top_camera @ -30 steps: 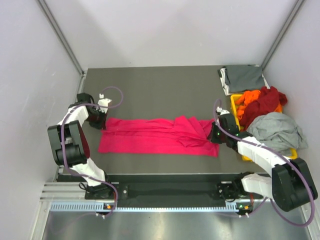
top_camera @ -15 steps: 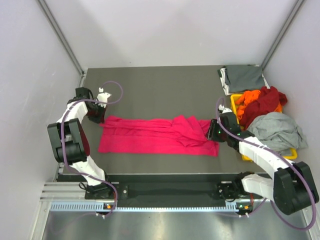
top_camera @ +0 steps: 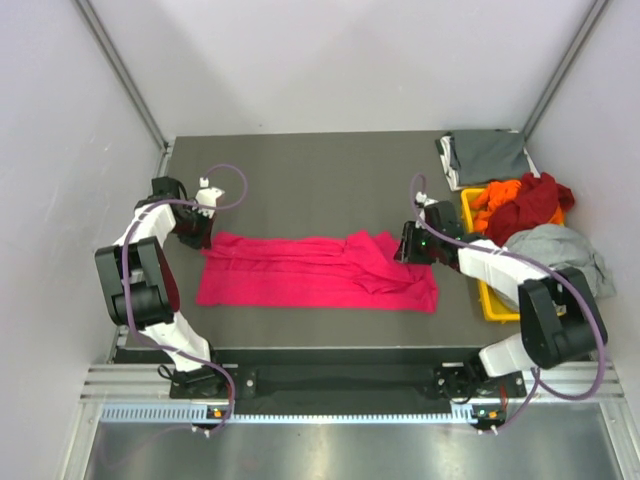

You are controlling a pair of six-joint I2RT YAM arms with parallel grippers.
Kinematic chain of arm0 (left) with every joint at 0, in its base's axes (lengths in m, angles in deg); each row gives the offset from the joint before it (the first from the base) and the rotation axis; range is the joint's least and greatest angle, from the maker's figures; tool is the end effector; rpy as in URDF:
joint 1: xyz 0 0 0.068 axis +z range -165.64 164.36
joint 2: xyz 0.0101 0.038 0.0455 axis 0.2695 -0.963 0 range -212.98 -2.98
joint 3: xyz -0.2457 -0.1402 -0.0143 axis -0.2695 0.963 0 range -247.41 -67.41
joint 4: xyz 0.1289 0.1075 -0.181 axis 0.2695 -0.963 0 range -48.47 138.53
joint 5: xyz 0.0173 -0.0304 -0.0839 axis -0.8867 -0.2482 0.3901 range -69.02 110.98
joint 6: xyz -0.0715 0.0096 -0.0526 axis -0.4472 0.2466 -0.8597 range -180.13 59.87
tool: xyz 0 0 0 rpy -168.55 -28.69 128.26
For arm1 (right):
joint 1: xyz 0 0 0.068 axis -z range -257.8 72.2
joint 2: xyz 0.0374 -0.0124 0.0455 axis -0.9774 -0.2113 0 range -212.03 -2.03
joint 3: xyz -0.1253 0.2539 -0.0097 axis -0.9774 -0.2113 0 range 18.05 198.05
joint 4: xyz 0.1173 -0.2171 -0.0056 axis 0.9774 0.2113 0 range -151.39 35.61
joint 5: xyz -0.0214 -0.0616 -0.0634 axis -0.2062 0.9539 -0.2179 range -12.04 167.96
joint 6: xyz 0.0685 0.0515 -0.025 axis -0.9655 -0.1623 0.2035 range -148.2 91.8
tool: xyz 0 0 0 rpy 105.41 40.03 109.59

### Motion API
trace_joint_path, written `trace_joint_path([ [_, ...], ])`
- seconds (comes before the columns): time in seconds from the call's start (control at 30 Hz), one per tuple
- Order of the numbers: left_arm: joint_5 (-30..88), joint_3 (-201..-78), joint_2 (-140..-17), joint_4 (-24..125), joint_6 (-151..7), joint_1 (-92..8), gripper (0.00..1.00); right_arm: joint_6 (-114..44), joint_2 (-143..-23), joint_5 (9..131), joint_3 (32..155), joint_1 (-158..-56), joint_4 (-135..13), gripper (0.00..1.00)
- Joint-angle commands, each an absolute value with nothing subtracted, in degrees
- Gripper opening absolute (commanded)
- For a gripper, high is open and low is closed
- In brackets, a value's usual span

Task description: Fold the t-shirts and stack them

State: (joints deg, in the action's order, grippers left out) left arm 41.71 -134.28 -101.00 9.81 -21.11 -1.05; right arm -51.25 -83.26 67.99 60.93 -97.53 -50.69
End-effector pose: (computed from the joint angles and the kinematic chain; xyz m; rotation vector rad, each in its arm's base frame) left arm 0.3329 0.0575 0.1790 0.6473 2.5814 -0.2214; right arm 0.2732 0.1126 0.1748 -0.0090 2.4852 0.5399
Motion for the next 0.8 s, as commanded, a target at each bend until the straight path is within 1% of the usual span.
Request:
trace_joint_path([
  [0.0, 43.2, -134.8, -99.5, 8.8, -20.2, -0.8, 0.0, -51.4, -85.9, 65.4, 62.8, -97.7, -52.3, 0.35],
  [0.1, 43.1, -134.6, -98.8, 9.2, -20.6, -0.7, 0.0, -51.8, -86.3, 66.0, 61.8, -97.7, -52.0, 0.26],
  [0.13, 43.2, -134.6, -98.6, 9.8, -20.6, -0.8, 0.0, -51.8, -86.1, 66.7, 61.7, -97.6, -51.6, 0.19],
  [0.2, 43.3, -134.7, -98.3, 10.3, -21.1, -0.8, 0.0, -51.9, -85.4, 68.1, 61.6, -97.3, -51.5, 0.12],
  [0.23, 43.6, -134.9, -98.4, 10.6, -21.3, -0.8, 0.0, -51.8, -85.4, 68.3, 61.8, -97.3, -51.4, 0.05],
  [0.27, 43.7, -135.1, -98.6, 11.0, -21.5, -0.8, 0.0, -51.8, -85.2, 68.7, 62.1, -97.1, -51.1, 0.01],
  [0.53, 44.6, -137.5, -100.2, 10.9, -23.2, -0.8, 0.0, -51.0, -83.1, 69.4, 65.1, -96.4, -48.3, 0.0],
  [0.63, 46.5, -140.6, -101.1, 11.3, -24.8, -0.8, 0.0, -49.6, -83.6, 70.5, 69.5, -95.6, -47.0, 0.0],
  [0.77, 49.5, -147.3, -105.0, 14.5, -29.3, -0.9, 0.0, -46.8, -87.9, 70.4, 78.7, -92.2, -44.9, 0.0],
])
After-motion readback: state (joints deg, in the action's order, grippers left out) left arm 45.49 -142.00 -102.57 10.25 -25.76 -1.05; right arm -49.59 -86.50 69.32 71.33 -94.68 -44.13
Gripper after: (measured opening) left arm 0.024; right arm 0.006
